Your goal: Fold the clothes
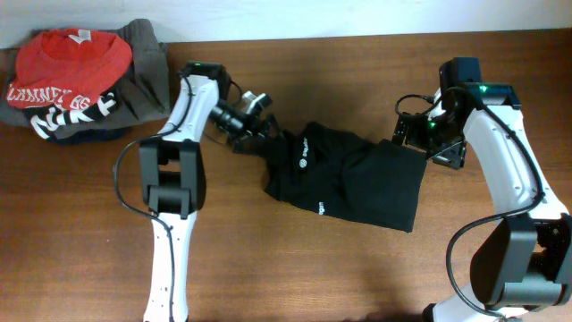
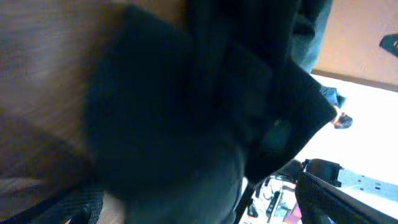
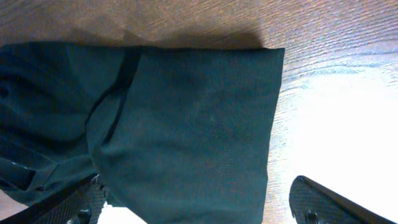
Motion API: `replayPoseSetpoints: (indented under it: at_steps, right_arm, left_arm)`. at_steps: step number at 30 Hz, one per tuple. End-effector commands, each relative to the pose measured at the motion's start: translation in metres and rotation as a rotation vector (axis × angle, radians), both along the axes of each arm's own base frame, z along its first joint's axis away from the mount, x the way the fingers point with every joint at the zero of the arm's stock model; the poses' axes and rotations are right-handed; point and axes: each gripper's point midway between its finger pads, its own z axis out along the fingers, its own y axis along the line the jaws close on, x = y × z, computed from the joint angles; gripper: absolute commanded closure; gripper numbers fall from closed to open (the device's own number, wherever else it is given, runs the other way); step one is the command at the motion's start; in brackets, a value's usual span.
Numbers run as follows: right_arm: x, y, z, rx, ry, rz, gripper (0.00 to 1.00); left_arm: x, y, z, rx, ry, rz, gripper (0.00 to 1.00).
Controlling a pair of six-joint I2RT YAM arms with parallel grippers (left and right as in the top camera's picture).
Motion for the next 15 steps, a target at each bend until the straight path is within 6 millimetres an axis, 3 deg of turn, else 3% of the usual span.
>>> replayPoseSetpoints:
  at_steps: [1,9,15]
  right_arm:
    - [0.001,-0.004,0.002,-0.022,-0.010,0.025,0.01]
    - [0.002,-0.004,0.002,-0.023,-0.014,0.027,0.02]
    - [0.001,-0.004,0.002,-0.022,-0.013,0.027,0.01]
  left_arm:
    - [-0.018,-0.004,-0.035,0.080,0.022,-0.080,0.01]
    - [-0.027,-0.021,-0.036,0.072,-0.005,-0.141,0.01]
    - [-0.030,-0.030,-0.048,0.075,-0.005,-0.154,0.01]
